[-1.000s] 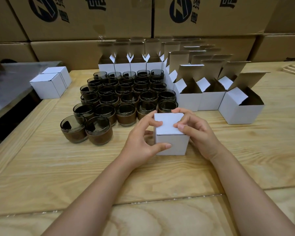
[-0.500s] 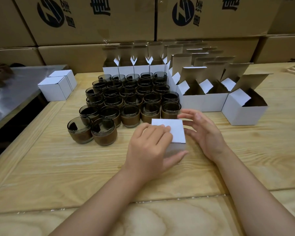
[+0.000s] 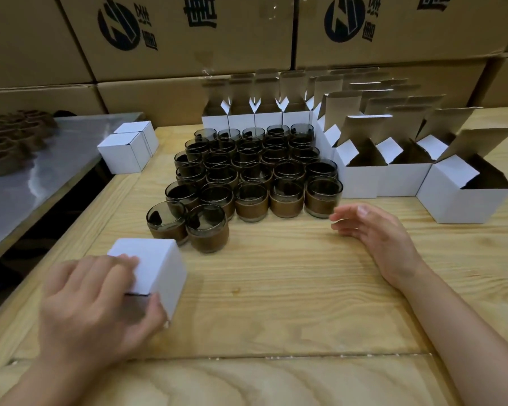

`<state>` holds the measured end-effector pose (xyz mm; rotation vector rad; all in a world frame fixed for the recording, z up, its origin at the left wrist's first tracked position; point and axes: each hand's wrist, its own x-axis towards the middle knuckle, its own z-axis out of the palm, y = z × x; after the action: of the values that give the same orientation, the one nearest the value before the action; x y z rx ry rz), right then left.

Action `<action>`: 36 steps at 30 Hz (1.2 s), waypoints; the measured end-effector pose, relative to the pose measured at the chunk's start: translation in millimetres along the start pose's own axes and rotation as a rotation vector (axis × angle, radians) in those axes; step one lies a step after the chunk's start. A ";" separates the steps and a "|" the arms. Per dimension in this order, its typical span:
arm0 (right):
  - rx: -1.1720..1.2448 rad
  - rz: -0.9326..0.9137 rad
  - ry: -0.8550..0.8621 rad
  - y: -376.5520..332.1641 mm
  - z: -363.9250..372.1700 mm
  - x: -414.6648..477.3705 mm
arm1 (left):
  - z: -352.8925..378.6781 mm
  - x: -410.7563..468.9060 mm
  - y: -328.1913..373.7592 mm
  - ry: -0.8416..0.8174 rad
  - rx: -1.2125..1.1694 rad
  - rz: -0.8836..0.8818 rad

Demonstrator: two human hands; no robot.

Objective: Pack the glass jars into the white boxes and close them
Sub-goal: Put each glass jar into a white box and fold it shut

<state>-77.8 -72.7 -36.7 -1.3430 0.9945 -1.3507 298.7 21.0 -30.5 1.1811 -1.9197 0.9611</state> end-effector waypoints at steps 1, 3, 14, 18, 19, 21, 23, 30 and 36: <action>-0.004 0.000 -0.001 0.0 0.1 0.3 | 2.4 -5.6 -15.8 -0.018 0.005 -0.055; -0.007 -0.001 -0.005 -0.1 1.2 0.5 | 11.3 -13.0 -47.1 -0.065 0.011 -0.157; 0.004 -0.018 0.001 5.9 -3.4 4.0 | 77.4 30.9 -125.6 -0.302 0.238 -0.480; 0.004 -0.025 0.003 8.0 -4.4 4.8 | 102.9 50.8 -143.5 -0.461 0.220 -0.545; 0.004 -0.025 0.006 8.6 -4.5 4.7 | 108.3 54.1 -148.6 -0.504 0.210 -0.557; -0.007 -0.030 -0.001 9.1 -4.3 4.6 | 116.1 61.9 -157.6 -0.583 0.176 -0.601; -0.013 -0.023 -0.004 8.5 -3.9 4.7 | 121.0 70.4 -164.9 -0.653 0.132 -0.628; 0.007 -0.001 -0.002 6.7 -3.0 4.8 | 137.4 84.3 -175.3 -0.788 0.097 -0.675; -0.030 0.017 -0.003 5.9 -1.7 4.4 | 133.9 104.5 -153.2 -0.590 -0.001 -0.789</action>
<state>-78.7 -78.4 -41.5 -1.3557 1.0252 -1.3258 379.9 -185.1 26.2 2.1549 -1.5790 0.1876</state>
